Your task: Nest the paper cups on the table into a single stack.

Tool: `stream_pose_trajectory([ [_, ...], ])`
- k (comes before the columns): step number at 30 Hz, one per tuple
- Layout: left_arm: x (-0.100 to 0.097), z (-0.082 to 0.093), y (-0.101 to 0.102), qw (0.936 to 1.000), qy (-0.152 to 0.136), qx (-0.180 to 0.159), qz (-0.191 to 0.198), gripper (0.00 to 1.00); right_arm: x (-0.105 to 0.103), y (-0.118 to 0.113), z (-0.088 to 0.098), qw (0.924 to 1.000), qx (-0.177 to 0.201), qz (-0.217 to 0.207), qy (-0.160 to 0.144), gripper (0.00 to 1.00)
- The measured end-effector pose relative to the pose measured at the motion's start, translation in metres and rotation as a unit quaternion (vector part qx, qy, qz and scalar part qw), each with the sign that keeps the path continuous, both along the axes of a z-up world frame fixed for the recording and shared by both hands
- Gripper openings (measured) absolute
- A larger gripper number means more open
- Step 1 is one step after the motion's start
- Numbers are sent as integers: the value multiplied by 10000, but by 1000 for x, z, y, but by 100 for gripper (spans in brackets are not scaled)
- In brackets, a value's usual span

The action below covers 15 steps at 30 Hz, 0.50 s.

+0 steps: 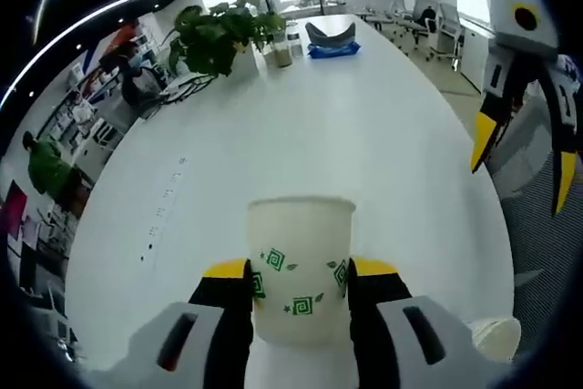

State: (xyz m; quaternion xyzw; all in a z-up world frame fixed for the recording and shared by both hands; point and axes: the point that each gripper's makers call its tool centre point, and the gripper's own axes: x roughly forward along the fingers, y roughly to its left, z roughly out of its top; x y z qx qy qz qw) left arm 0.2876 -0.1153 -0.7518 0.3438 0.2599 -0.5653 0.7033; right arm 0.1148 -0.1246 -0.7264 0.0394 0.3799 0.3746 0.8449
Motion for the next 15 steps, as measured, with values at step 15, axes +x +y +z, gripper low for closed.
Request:
stream_pose_trajectory([
  [15, -8, 24, 48, 9992, -185, -149, 330, 39, 28, 18, 11, 9997, 245, 24, -24, 53],
])
